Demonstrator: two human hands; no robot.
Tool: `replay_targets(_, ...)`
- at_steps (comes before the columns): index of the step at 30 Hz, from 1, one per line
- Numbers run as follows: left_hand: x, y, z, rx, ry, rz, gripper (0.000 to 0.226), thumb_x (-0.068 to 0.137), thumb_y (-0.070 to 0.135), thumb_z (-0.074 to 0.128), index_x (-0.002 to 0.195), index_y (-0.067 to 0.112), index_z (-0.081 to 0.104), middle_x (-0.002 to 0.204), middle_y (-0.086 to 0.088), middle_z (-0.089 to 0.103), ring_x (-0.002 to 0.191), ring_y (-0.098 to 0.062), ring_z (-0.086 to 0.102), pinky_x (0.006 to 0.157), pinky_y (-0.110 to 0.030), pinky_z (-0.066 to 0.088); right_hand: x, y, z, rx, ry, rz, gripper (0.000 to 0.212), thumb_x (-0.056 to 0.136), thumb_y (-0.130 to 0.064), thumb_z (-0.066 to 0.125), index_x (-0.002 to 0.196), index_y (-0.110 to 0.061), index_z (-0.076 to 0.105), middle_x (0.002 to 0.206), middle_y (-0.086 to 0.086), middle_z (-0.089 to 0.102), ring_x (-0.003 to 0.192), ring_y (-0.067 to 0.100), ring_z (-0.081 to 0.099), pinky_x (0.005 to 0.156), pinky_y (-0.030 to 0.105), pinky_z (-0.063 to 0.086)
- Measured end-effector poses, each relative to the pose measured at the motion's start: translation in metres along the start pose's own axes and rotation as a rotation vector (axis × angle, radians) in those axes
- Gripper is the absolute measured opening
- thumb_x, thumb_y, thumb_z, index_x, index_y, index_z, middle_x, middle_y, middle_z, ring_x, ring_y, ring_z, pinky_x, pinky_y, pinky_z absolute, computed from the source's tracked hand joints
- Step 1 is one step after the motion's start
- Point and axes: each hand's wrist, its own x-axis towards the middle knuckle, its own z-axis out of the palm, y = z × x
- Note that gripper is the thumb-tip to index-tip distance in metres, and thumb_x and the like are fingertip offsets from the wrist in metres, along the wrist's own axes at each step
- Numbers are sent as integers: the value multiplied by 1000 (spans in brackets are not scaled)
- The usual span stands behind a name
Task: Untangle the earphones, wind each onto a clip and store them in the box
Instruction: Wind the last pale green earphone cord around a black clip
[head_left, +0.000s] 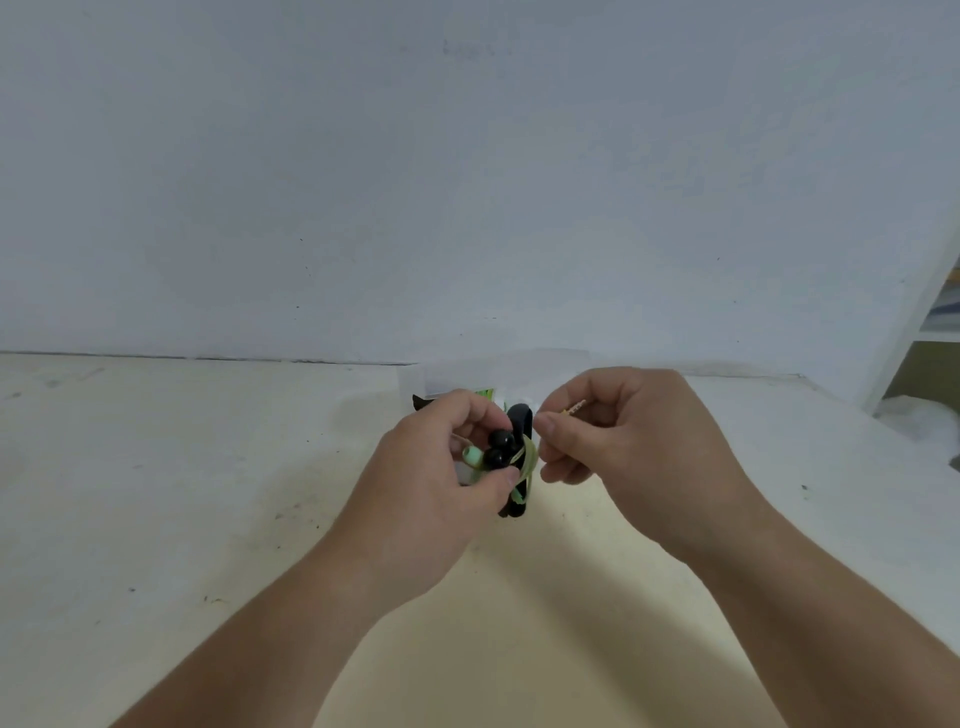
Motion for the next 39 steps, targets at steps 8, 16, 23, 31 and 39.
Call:
replay_targets(8, -1, 1, 0, 43, 15, 25, 30, 75, 9, 80, 88, 32, 64, 83, 16, 66, 76, -6, 63, 73, -39, 60, 0, 1, -1, 5, -74, 25, 16, 95, -8, 62, 83, -8, 73, 67, 6, 73, 60, 19, 72, 59, 25, 57)
replay_targets(16, -5, 3, 5, 59, 27, -5, 27, 73, 17, 84, 89, 33, 70, 82, 18, 68, 71, -4, 67, 67, -24, 58, -2, 1, 0, -140, -47, -56, 16, 90, -18, 70, 75, -19, 76, 64, 1, 71, 59, 14, 69, 70, 45, 59)
replay_targets(23, -4, 4, 3, 67, 59, -19, 31, 69, 17, 86, 85, 34, 66, 79, 12, 67, 66, -13, 68, 68, -39, 61, -2, 1, 0, -70, -44, -61, 11, 88, -12, 73, 76, -13, 72, 64, 5, 72, 59, 22, 71, 60, 30, 57)
replay_targets(31, -6, 6, 5, 51, 14, 9, 26, 75, 21, 84, 89, 37, 72, 81, 16, 67, 68, -11, 67, 70, -36, 60, -3, 0, 1, -52, -122, -104, 18, 93, -11, 65, 79, -12, 76, 63, 3, 71, 58, 16, 69, 55, 20, 51)
replay_targets(39, -4, 5, 5, 48, 70, 25, 31, 71, 18, 86, 88, 33, 65, 83, 14, 67, 73, -9, 66, 69, -28, 58, -2, 1, 0, -87, -28, -78, 19, 92, -17, 67, 75, -15, 73, 63, 1, 70, 57, 18, 69, 55, 25, 53)
